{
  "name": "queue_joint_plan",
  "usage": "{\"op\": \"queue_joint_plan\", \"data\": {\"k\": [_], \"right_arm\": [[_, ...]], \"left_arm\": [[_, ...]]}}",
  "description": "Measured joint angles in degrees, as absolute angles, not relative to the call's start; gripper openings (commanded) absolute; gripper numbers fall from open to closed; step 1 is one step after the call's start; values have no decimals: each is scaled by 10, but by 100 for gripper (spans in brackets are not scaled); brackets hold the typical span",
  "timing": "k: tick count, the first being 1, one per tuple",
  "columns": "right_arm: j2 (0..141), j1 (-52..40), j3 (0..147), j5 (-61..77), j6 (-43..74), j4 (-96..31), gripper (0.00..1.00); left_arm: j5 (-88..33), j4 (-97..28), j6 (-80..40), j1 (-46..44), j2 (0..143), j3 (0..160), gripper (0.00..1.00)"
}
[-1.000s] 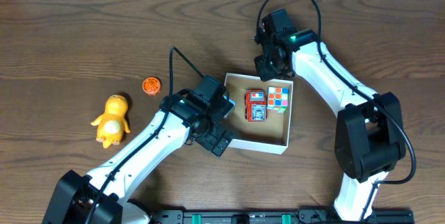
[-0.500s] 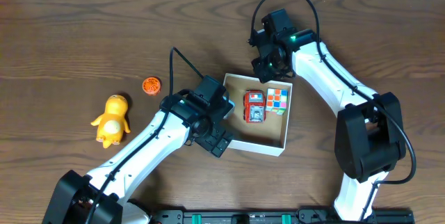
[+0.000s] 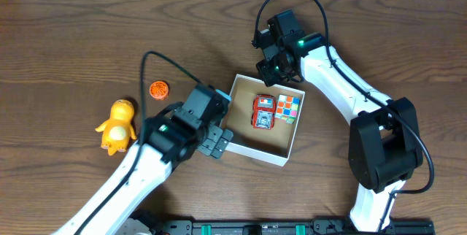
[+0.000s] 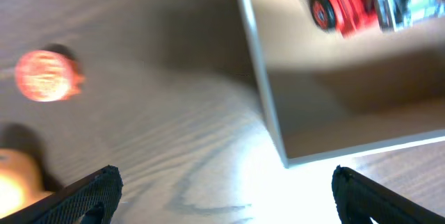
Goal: Pack container
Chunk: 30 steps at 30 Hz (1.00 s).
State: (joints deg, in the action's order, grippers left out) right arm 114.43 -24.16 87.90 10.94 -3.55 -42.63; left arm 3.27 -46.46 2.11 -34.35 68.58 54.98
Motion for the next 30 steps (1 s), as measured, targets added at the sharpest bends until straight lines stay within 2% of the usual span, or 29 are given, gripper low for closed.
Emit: {"op": "queue_joint_plan", "data": {"k": [16, 21, 30], "right_arm": [[1144, -297, 879, 163, -67, -392, 17], [1144, -309, 879, 175, -81, -395, 24], [1116, -305, 910, 37, -6, -491, 25]], "left_arm": [[155, -476, -31, -343, 608, 550, 98], [159, -476, -32, -343, 608, 550, 98], [159, -476, -32, -343, 608, 550, 98]]}}
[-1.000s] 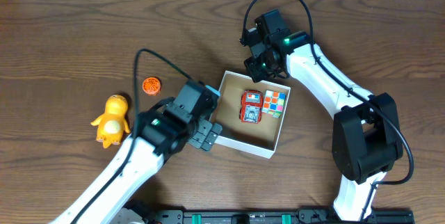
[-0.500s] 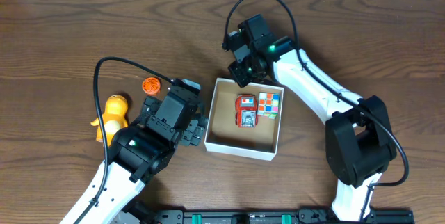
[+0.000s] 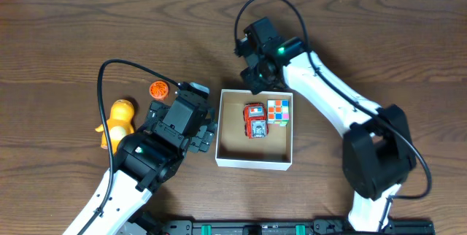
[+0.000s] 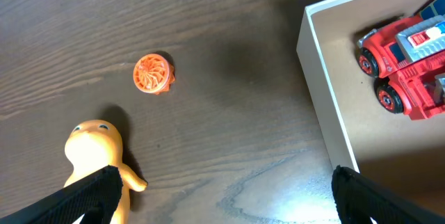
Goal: Pack container
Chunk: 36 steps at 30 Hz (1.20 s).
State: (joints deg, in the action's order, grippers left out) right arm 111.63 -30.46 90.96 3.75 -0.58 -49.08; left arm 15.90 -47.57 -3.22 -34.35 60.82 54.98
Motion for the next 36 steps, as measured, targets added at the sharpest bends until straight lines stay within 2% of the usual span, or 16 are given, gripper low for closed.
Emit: {"op": "queue_joint_plan", "data": {"k": [3, 8, 14, 18, 36], "right_arm": [[1063, -303, 919, 18, 8, -526, 23], [952, -310, 937, 18, 26, -653, 20], [931, -336, 933, 29, 54, -767, 15], [938, -356, 894, 33, 64, -755, 1], [941, -420, 739, 65, 73, -644, 1]], "left_arm": [[159, -475, -32, -343, 608, 550, 98], [161, -476, -32, -343, 608, 550, 98], [165, -475, -32, -343, 608, 550, 98], [165, -476, -32, -343, 608, 550, 98], [165, -476, -33, -343, 608, 550, 98]]}}
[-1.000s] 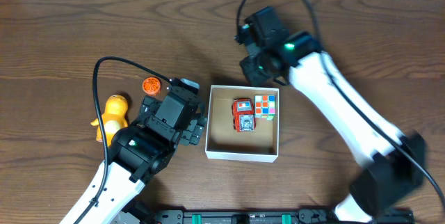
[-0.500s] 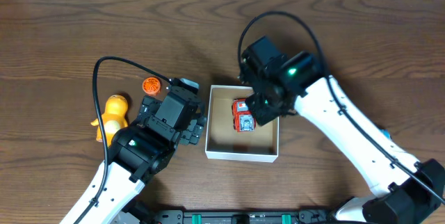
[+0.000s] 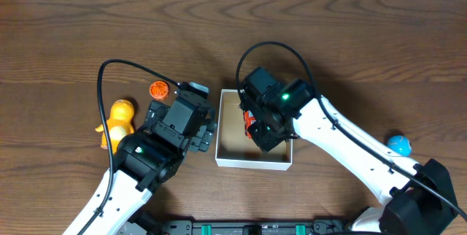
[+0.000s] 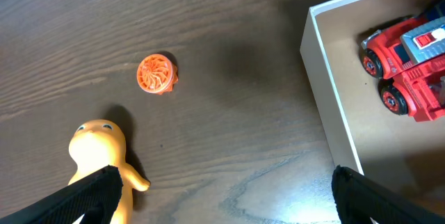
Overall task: Pack container
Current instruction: 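Lower the right gripper into the box and lift the left gripper away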
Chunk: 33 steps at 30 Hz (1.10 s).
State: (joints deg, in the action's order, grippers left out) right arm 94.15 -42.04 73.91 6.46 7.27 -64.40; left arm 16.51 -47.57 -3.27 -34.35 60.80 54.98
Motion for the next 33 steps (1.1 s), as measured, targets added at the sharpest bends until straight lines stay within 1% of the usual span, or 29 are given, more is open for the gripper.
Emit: {"op": "queue_joint_plan", "data": {"k": [10, 16, 22, 28, 33], "right_arm": [[942, -427, 691, 66, 72, -599, 1], [943, -428, 688, 67, 72, -580, 1], [948, -428, 688, 67, 72, -571, 1], [952, -428, 688, 67, 72, -567, 1], [952, -428, 687, 67, 71, -553, 1]], "left_arm": [[165, -475, -34, -343, 608, 550, 98], [165, -475, -57, -331, 608, 550, 98], [166, -474, -71, -257, 608, 550, 98], [166, -474, -76, -162, 608, 550, 98], [149, -475, -77, -118, 608, 550, 98]]}}
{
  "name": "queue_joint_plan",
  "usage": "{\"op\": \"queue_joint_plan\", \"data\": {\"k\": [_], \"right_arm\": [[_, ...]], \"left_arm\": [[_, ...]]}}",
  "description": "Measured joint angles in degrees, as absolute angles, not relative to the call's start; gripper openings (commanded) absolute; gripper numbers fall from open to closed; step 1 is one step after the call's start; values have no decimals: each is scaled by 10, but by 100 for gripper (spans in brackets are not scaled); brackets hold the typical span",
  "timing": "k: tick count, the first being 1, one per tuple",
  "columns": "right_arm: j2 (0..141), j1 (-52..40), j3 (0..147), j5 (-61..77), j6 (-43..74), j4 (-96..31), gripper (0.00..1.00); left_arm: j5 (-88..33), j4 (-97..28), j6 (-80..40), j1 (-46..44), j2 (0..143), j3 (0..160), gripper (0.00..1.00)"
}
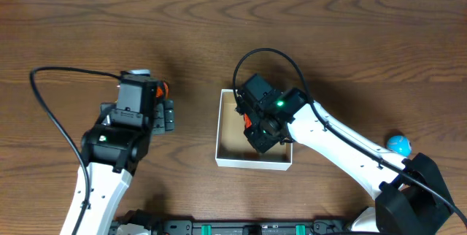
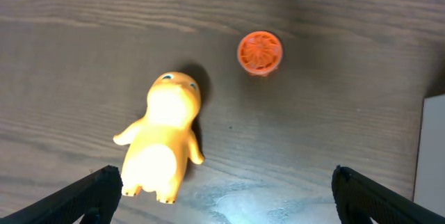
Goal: Pack container
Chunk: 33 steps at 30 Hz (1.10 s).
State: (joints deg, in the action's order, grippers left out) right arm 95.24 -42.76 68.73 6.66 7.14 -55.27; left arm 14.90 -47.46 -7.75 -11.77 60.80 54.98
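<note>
The white box stands at the table's middle. My right gripper reaches down inside it and covers the red truck and the colour cube; its jaws are hidden under the wrist. A yellow duck-like toy lies on its back on the wood, with an orange disc beyond it to the right. My left gripper hangs open above the table, the toy just inside its left finger. In the overhead view the left gripper and arm hide the toy, and the disc only peeks out.
A blue ball lies at the right, near the right arm's elbow. The box's left wall shows at the right edge of the left wrist view. Black cables loop over both arms.
My left gripper has moved left, from beside the box's left wall to above the yellow toy, still open. The right gripper stays down in the box, almost unmoved.
At first the box sat skewed, my left gripper at its near-left corner and the right at its far rim. Then the box stood square and further left. After that the right gripper was inside the box over the truck. Now the left gripper is over the yellow toy.
</note>
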Motion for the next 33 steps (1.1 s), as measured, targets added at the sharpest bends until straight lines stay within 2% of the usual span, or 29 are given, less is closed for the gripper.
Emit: {"op": "queue_joint_plan", "data": {"k": [33], "right_arm": [[1014, -428, 685, 70, 71, -527, 1]], "left_arm": [[132, -475, -77, -109, 608, 550, 98]]}}
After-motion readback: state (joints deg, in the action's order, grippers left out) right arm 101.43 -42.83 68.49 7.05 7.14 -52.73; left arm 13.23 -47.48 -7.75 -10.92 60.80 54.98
